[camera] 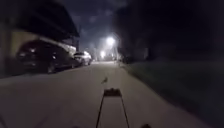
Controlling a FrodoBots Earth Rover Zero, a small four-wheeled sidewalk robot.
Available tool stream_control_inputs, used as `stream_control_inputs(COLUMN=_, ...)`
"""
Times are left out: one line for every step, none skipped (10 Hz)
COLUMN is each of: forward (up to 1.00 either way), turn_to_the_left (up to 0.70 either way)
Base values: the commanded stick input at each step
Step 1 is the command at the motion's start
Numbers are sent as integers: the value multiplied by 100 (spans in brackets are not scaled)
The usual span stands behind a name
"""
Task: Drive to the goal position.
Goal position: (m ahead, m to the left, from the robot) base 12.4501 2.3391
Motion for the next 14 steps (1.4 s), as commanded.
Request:
stream_control_inputs(forward=50, turn_to_the_left=0)
stream_control_inputs(forward=50, turn_to_the_left=0)
stream_control_inputs(forward=50, turn_to_the_left=0)
stream_control_inputs(forward=50, turn_to_the_left=0)
stream_control_inputs(forward=50, turn_to_the_left=0)
stream_control_inputs(forward=50, turn_to_the_left=0)
stream_control_inputs(forward=50, turn_to_the_left=0)
stream_control_inputs(forward=50, turn_to_the_left=0)
stream_control_inputs(forward=50, turn_to_the_left=0)
stream_control_inputs(forward=50, turn_to_the_left=0)
stream_control_inputs(forward=50, turn_to_the_left=0)
stream_control_inputs(forward=50, turn_to_the_left=0)
stream_control_inputs(forward=50, turn_to_the_left=0)
stream_control_inputs(forward=50, turn_to_the_left=0)
